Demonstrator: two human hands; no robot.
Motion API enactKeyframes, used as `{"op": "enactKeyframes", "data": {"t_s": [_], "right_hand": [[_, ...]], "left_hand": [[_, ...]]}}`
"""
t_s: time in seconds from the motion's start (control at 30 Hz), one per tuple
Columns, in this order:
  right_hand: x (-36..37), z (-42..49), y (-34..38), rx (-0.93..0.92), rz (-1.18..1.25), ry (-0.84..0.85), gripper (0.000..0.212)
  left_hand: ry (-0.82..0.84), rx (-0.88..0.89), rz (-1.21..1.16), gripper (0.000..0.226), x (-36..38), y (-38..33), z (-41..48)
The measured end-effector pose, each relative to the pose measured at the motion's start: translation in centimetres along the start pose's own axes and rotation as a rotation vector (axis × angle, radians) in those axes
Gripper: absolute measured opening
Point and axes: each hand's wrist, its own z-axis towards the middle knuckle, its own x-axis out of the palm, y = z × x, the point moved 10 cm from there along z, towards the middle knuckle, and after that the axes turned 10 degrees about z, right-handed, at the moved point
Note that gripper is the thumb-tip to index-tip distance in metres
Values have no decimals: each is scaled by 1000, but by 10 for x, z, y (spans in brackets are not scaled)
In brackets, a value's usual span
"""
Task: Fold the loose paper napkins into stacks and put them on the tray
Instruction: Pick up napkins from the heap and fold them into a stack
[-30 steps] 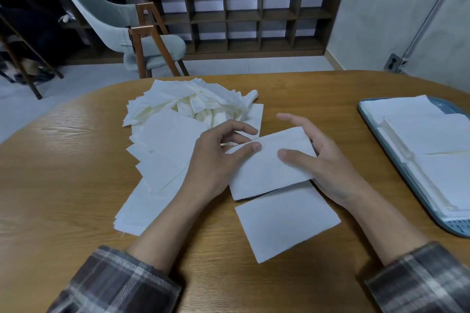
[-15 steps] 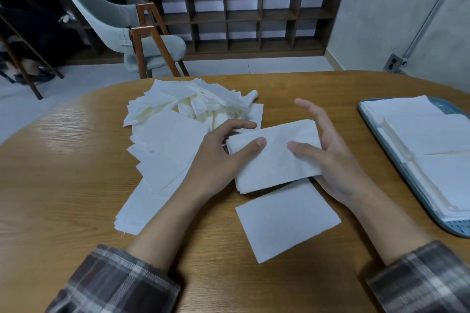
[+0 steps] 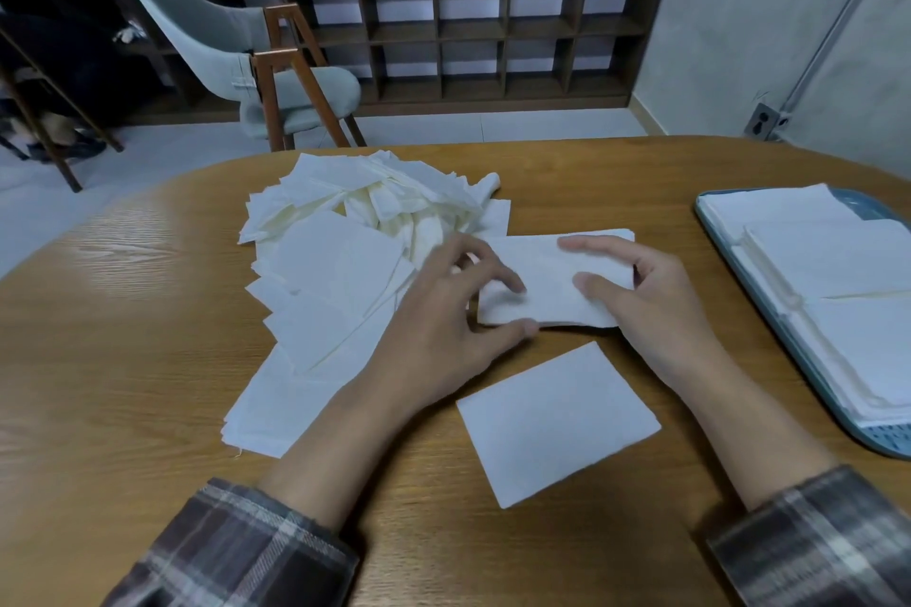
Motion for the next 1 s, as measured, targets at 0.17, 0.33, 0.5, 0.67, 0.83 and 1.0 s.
{"op": "enactKeyframes", "data": {"t_s": [0.17,0.33,0.5,0.67,0.83,1.0], "right_hand": [[-7,3,-5,-4,-18,-41,39],[-3,2,-3,-18,-34,-10,39],[-3,4,-6,2,-18,-11,28],[8,2,-9,95,105,64,37],[35,-7,-13,176,324,269,36],[35,-8,-17,151,183,253,13]], "left_hand": [[370,55,-10,33,41,-12,-11],[353,32,-119,7,39,-10,-10],[303,-12,-235,1,25,-10,-9],[160,-47,-398,8,0,-5,-1],[36,-86,-434,7,-12,7,3],[27,-135,-378,3,-8,15,3]]}}
